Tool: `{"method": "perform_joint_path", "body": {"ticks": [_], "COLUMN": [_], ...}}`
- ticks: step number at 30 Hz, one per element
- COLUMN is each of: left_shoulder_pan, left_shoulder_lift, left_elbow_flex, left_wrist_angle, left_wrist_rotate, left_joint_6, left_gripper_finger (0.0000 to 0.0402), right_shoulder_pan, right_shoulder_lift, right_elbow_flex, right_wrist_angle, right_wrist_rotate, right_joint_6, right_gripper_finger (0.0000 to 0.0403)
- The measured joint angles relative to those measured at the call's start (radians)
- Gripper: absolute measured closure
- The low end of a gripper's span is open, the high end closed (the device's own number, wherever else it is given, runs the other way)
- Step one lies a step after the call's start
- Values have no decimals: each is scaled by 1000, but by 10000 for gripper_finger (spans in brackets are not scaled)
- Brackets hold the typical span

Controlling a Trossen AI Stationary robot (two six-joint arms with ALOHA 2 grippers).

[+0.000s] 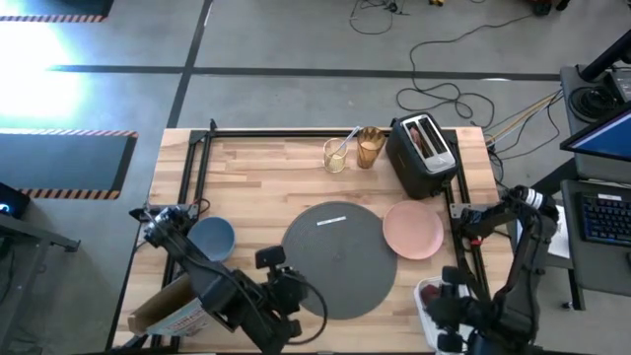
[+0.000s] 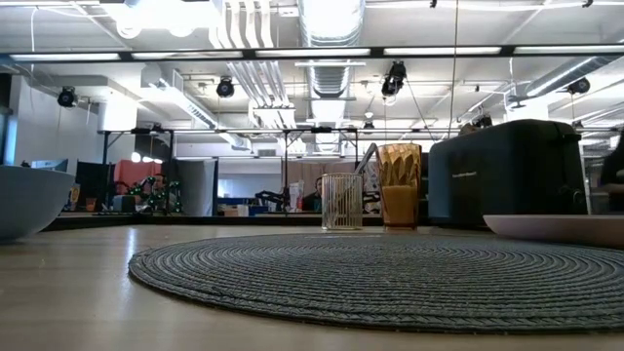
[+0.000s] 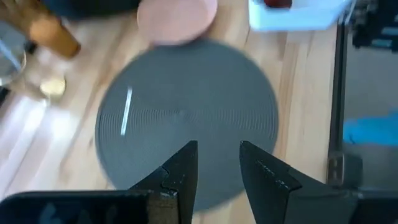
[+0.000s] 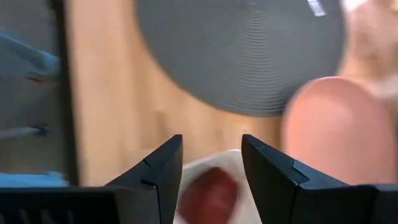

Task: Arrange a breakfast setting
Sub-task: Move the cereal box from the bottom to the top left of the table

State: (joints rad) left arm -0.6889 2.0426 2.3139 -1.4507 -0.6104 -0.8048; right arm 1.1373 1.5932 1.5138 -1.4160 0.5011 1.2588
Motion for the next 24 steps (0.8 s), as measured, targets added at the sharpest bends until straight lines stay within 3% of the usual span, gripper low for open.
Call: {"method": "perform_joint_path", "body": {"ticks": [3,6,9,16,24], "left_shoulder_pan": [7,11,11,19,95], "left_shoulder_lift": [-20,-87,-136,-241,-303], "left_elbow_flex": [37,-6,-7,-3,-3], "left_wrist_angle": [-122,-121,-121,-120,-121], "left_wrist_rotate": [94,232,283,299,306], "left_joint_6": [-118,-184,-225,-281,-277], "left_gripper_finger": [299,299,299,299,299], "right_shoulder_pan": [-18,-28,-33,-53,-52], "right_shoulder_lift": [0,-7,-34,-137,-270], "right_elbow_flex": [-2,-5,-17,-56,-114], "right_wrist_angle": [-89,-157,-149,-155,-155], "right_wrist_rotate": [21,55,110,237,257], "right_joint_6": [-15,-47,-137,-98,-55], "right_gripper_finger": [247,247,247,247,248]}}
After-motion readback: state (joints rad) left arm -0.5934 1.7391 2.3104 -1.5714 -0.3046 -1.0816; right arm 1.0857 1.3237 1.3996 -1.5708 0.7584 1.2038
